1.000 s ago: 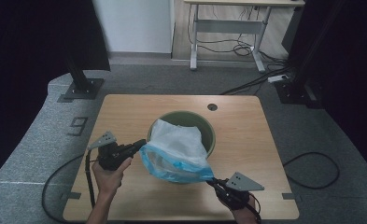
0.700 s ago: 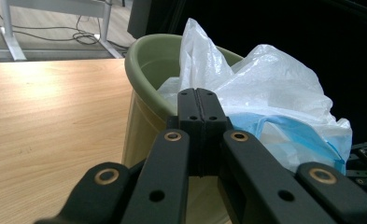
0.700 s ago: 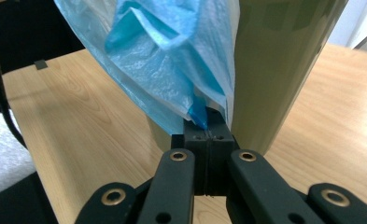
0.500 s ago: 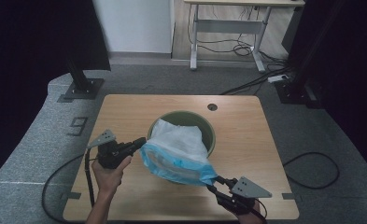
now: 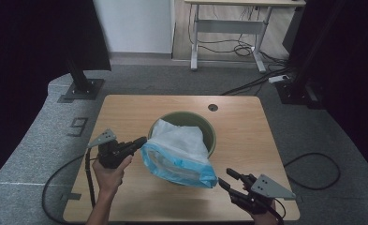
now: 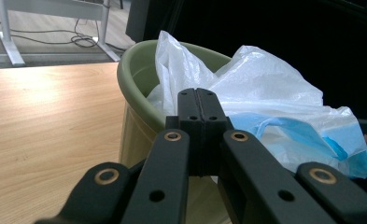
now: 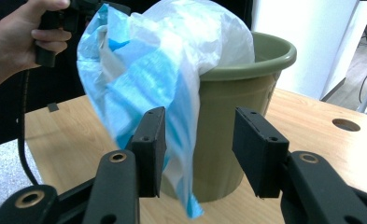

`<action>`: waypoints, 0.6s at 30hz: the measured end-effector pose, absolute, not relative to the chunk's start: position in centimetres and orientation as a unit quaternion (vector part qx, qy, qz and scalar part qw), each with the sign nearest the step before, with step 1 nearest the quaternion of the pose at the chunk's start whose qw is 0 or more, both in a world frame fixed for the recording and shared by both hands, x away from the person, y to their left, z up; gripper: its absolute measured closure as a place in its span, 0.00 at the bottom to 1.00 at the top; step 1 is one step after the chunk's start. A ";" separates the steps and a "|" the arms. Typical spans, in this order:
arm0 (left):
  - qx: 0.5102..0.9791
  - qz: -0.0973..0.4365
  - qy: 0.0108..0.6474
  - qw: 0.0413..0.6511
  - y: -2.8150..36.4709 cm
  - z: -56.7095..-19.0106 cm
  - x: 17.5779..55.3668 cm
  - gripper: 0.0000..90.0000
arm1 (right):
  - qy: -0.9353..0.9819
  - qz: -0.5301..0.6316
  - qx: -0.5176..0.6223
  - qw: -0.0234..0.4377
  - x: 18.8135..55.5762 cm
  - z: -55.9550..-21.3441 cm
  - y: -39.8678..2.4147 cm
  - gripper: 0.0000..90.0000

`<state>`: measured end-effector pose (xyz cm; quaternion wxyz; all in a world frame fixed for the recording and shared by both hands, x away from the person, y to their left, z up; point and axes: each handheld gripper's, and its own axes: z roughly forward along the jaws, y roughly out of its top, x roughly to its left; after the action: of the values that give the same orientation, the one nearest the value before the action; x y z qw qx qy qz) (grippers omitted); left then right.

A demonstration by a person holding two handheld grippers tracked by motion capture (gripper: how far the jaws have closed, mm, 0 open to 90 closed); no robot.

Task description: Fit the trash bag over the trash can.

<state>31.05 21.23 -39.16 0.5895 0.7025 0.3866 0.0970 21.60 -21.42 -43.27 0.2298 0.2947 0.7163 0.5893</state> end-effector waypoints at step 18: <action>0.707 0.094 0.382 0.587 20.8 -39.0 31.1 1.00 | 0.736 0.586 0.265 0.211 22.6 -43.3 -18.9 0.56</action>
<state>31.13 20.83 -38.98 0.5870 0.7075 0.3822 0.0939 22.59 -18.86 -43.34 0.2108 0.2647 0.7359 0.5864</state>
